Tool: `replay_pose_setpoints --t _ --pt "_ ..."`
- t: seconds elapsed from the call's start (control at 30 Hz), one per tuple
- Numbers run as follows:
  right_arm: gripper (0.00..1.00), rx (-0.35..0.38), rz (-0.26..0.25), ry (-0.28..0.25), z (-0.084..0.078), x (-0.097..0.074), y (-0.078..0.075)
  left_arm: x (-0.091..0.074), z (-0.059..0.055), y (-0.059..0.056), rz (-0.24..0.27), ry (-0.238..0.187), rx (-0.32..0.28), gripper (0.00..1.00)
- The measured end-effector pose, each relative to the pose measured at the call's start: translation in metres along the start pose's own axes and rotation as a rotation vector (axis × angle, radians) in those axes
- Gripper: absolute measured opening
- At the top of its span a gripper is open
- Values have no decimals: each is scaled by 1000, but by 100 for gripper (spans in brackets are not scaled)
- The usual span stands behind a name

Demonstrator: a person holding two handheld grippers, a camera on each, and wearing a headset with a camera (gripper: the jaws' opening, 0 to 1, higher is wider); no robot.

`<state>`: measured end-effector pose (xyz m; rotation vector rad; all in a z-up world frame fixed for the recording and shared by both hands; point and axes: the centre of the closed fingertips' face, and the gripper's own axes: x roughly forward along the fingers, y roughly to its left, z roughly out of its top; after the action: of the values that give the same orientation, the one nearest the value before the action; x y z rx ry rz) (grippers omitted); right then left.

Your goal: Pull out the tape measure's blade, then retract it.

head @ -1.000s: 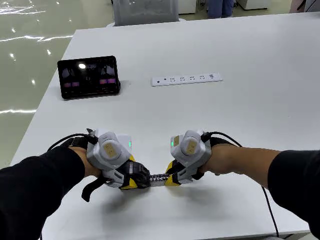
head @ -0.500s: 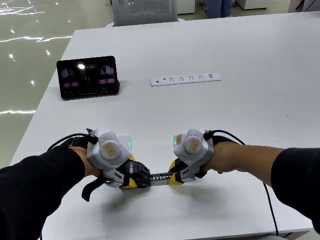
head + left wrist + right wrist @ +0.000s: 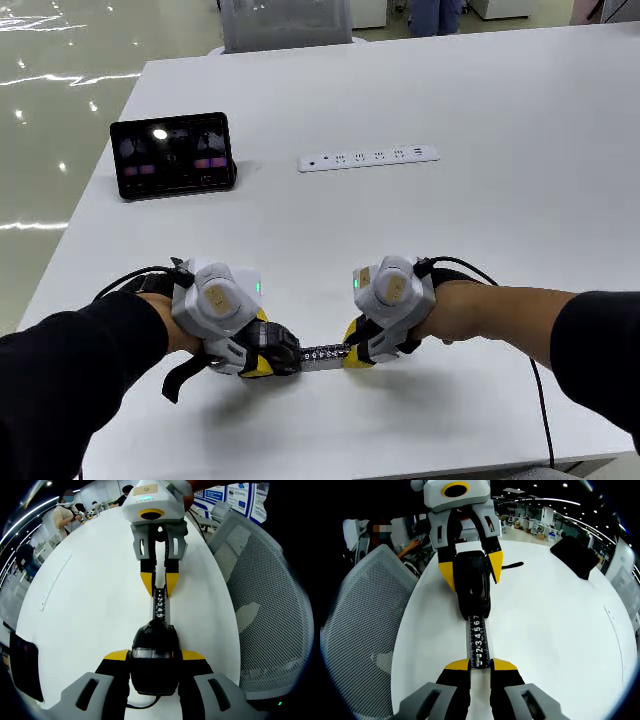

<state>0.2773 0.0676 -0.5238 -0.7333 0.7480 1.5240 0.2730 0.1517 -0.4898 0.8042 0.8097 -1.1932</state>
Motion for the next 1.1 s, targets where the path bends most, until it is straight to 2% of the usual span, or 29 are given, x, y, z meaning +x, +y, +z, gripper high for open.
replay_pose_setpoints --t 1.1 --pt "10 8 -4 12 -15 -14 -2 0 2 0 1 -4 -6 31"
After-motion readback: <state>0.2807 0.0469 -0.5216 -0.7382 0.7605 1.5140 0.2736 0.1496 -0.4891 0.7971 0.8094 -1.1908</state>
